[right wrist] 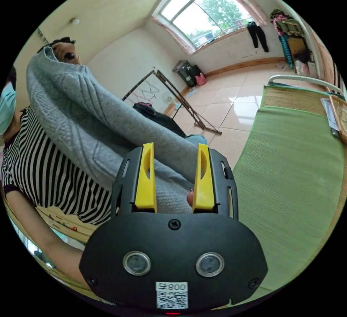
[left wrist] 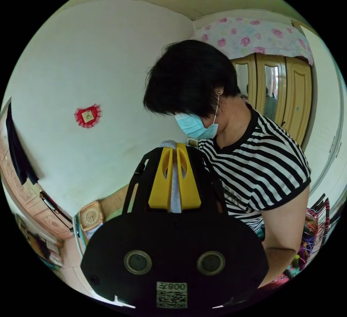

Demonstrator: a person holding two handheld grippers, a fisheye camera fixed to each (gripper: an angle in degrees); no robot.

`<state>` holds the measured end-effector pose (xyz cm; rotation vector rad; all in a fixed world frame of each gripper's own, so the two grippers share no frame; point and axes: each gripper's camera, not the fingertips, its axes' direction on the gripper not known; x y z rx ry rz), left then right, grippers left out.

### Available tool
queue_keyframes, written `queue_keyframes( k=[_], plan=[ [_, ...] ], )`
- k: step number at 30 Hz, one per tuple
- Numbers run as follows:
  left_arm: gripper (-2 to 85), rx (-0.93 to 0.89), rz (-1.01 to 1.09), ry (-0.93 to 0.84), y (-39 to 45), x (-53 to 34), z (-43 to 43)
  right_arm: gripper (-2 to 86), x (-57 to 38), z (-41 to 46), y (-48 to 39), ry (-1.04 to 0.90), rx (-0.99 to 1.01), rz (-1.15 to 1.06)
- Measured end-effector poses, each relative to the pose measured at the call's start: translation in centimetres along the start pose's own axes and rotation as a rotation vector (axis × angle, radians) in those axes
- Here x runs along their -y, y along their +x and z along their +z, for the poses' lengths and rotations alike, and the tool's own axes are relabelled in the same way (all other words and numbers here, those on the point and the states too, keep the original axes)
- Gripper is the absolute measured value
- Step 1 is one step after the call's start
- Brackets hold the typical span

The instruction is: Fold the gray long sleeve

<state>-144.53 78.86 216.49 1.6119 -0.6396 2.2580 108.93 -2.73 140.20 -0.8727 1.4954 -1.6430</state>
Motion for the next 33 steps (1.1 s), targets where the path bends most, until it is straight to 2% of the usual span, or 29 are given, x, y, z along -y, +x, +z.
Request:
queue_keyframes(
  k=[6,11,13,16,24,30,33],
  plan=[
    [1.8,-0.075,-0.019,-0.001,-0.3,3.0,2.2,12.6,1.7,3.6,-5.9,-0.159,0.203,-0.059],
    [1.8,-0.087,-0.045,-0.012,-0.5,4.6,3.1,2.6,2.3,4.8,-11.0,-0.173,0.411,-0.080],
    [1.7,-0.087,-0.048,-0.008,-0.4,5.4,3.2,1.4,2.2,4.4,-12.8,-0.144,0.398,-0.065],
    [1.7,-0.086,-0.019,-0.002,0.1,6.7,3.3,0.6,1.9,2.5,-15.5,-0.061,0.342,-0.026],
    [1.8,-0.080,0.008,-0.026,-0.8,9.6,4.5,0.3,-0.2,-3.0,-23.8,0.326,0.277,0.014],
    [1.8,-0.116,-0.020,-0.023,-2.9,10.8,6.0,0.1,1.2,1.2,-30.9,0.415,0.243,0.059],
    [1.8,-0.153,-0.005,-0.015,-3.5,11.6,6.8,0.1,2.9,3.8,-32.5,0.499,0.303,0.113]
  ],
)
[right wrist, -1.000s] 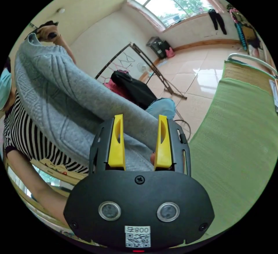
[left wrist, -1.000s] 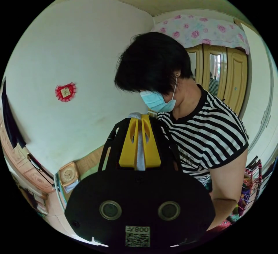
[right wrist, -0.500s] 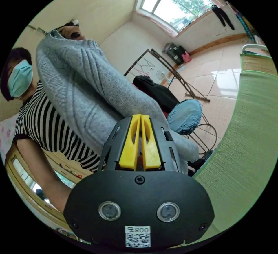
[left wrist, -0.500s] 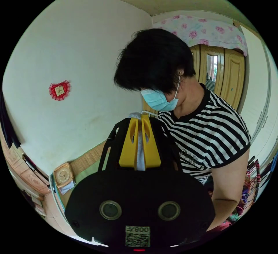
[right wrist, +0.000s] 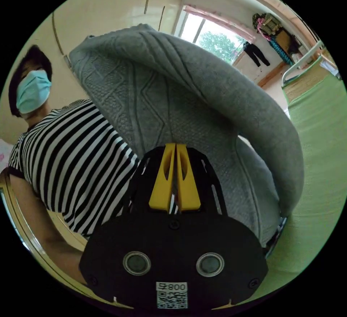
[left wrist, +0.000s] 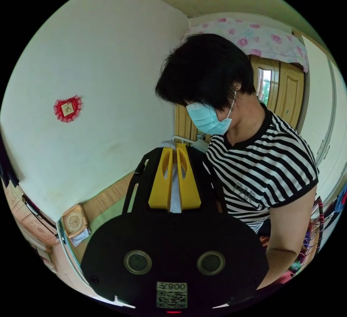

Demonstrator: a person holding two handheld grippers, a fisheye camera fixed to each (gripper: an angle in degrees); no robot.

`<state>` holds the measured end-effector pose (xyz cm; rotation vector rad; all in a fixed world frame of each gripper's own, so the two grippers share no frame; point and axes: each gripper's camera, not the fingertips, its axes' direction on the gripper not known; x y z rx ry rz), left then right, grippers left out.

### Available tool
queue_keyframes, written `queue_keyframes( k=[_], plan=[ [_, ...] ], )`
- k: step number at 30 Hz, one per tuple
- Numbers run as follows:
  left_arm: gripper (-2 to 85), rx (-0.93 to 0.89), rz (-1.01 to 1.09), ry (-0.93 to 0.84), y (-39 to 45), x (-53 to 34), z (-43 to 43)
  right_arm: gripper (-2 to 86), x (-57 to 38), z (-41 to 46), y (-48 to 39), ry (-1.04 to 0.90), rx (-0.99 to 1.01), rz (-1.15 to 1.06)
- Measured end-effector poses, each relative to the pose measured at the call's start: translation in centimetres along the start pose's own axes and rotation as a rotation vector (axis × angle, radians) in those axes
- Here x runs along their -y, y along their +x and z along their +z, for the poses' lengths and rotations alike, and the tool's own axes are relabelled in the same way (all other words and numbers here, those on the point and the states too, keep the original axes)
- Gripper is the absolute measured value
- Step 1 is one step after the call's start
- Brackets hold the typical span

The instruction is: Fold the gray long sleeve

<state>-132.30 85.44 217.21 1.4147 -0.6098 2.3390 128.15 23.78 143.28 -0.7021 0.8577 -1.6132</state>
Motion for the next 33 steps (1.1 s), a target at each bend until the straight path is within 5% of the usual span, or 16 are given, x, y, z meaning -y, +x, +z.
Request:
queue_keyframes(
  k=[10,18,23,28,33],
  plan=[
    [1.9,0.028,0.025,0.071,-0.4,3.0,-1.7,1.6,3.3,7.2,-10.7,-0.132,-0.136,-0.140],
    [2.0,-0.051,0.079,0.113,-1.5,4.8,-1.6,12.4,-2.0,0.0,-19.3,0.157,-0.497,0.047],
    [2.0,-0.107,0.097,0.087,-2.6,6.5,-0.5,14.6,1.7,1.8,-19.8,-0.024,-0.447,0.009],
    [2.0,-0.126,0.081,0.052,-4.4,8.0,0.4,11.8,4.2,7.0,-22.0,-0.220,-0.360,-0.045],
    [1.9,-0.091,0.035,0.008,-6.7,8.2,0.2,2.2,3.4,10.1,-26.2,-0.130,-0.437,-0.030]
  ],
)
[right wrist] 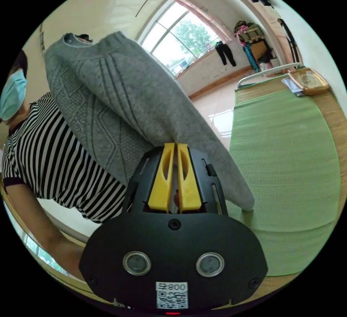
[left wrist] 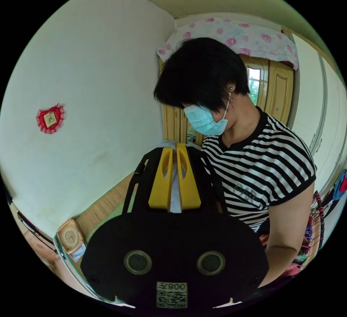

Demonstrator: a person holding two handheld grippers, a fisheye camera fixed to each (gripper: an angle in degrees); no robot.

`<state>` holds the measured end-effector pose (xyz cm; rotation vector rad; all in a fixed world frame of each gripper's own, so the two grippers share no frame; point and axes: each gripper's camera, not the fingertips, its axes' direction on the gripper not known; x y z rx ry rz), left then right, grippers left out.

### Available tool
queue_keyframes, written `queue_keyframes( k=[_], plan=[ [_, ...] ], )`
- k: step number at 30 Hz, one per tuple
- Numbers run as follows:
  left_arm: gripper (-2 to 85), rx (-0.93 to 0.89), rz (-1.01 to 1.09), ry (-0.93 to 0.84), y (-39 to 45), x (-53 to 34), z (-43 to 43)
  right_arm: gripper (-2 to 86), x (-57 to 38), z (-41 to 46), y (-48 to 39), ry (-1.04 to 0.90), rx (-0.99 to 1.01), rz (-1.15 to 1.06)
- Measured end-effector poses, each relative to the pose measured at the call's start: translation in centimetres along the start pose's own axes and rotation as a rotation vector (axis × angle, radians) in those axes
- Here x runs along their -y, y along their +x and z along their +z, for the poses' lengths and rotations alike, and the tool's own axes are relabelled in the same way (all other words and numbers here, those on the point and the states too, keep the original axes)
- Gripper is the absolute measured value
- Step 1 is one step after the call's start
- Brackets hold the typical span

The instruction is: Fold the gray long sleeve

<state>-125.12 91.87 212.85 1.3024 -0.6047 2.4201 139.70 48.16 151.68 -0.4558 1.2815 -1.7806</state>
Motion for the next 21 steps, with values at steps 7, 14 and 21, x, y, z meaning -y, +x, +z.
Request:
queue_keyframes(
  k=[7,14,21],
  plan=[
    [1.9,-0.003,-0.032,0.039,-3.8,0.3,-1.7,0.7,-0.8,0.1,-6.5,0.058,-0.031,0.061],
    [1.8,0.117,-0.062,-0.019,-6.5,0.8,-4.8,0.4,-2.1,-4.4,-16.2,0.322,-0.215,0.108],
    [1.9,0.340,-0.252,0.029,-10.9,-2.8,-10.9,0.3,-4.7,-11.0,-31.9,0.653,-0.500,0.019]
  ],
)
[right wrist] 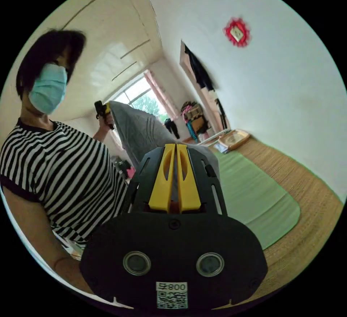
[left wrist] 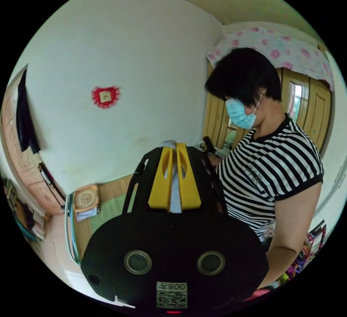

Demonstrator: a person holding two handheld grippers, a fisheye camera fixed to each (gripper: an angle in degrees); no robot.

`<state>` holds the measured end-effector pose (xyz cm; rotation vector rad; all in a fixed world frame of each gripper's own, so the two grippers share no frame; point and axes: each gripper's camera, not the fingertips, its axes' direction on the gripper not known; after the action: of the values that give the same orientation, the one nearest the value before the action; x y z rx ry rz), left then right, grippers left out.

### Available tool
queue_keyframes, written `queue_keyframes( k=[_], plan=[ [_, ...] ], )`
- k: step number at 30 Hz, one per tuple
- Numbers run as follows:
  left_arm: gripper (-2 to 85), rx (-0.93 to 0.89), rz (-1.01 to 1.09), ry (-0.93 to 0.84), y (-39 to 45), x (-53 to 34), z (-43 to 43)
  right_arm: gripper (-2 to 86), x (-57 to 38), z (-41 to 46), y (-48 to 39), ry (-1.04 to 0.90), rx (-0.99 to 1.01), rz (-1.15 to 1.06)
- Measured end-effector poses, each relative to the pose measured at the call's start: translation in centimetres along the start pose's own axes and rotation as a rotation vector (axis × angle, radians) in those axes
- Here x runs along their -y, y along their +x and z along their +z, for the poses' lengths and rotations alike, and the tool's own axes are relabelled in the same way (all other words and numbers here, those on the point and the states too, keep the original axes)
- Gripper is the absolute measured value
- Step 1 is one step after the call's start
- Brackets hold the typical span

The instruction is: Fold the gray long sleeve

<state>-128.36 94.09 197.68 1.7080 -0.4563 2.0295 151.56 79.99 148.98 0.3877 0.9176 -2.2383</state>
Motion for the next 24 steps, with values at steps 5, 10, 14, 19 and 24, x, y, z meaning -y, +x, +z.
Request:
queue_keyframes(
  k=[5,10,14,19,24],
  plan=[
    [1.8,0.042,-0.051,0.081,-5.6,-0.3,-1.4,0.3,2.5,-4.4,-8.2,0.083,-0.175,-0.115],
    [1.6,0.021,-0.016,0.152,-13.3,1.0,-1.3,0.2,5.1,-6.6,-14.4,0.127,-0.299,-0.201],
    [1.5,-0.035,0.024,0.220,-19.9,2.2,-0.8,0.2,7.6,-7.2,-18.8,0.157,-0.424,-0.267],
    [1.4,-0.141,0.088,0.305,-31.2,5.2,1.0,0.2,10.9,-6.8,-22.7,0.180,-0.568,-0.329],
    [1.3,-0.223,0.154,0.337,-41.9,9.0,3.9,0.1,14.4,-5.8,-24.6,0.191,-0.743,-0.334]
  ],
)
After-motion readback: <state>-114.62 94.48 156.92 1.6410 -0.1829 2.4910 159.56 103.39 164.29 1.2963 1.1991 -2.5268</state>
